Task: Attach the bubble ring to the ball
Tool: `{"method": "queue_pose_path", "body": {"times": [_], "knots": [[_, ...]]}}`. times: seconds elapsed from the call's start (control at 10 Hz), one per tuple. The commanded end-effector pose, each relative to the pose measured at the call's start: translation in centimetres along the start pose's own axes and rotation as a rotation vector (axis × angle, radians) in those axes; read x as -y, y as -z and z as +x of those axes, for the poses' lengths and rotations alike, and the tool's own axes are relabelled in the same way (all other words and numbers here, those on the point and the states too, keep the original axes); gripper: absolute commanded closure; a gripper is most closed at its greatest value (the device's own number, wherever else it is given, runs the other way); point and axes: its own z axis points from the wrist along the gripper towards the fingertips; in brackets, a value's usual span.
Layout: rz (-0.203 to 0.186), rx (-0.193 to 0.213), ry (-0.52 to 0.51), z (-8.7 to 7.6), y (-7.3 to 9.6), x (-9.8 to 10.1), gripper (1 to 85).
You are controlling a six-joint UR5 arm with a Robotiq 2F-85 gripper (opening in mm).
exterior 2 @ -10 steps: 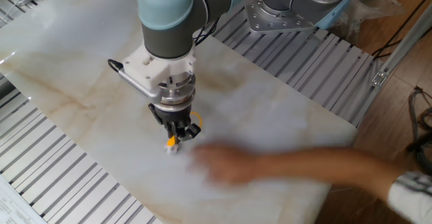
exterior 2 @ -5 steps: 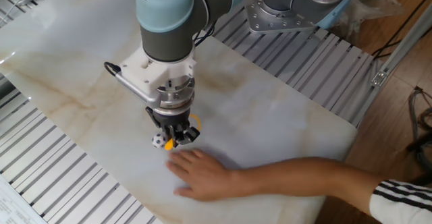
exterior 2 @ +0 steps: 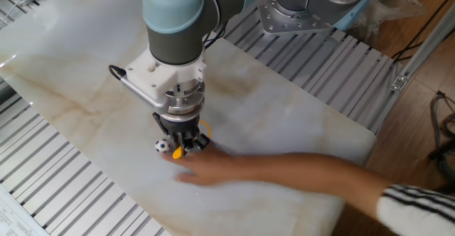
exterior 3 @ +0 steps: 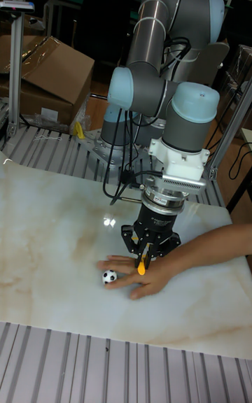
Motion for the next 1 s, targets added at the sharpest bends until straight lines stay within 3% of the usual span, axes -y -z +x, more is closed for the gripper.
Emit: {"method": "queue_pose_path", "body": {"times": [0.0,0.6,0.9], "knots": [[0.008,0.019,0.024,-1.0,-0.7,0.7,84.3],[0.002,0.021,0.029,-1.2,-1.5,0.5,84.3],[0.0,0.041,0.047,-1.5,-2.4,0.9,84.3]]}}
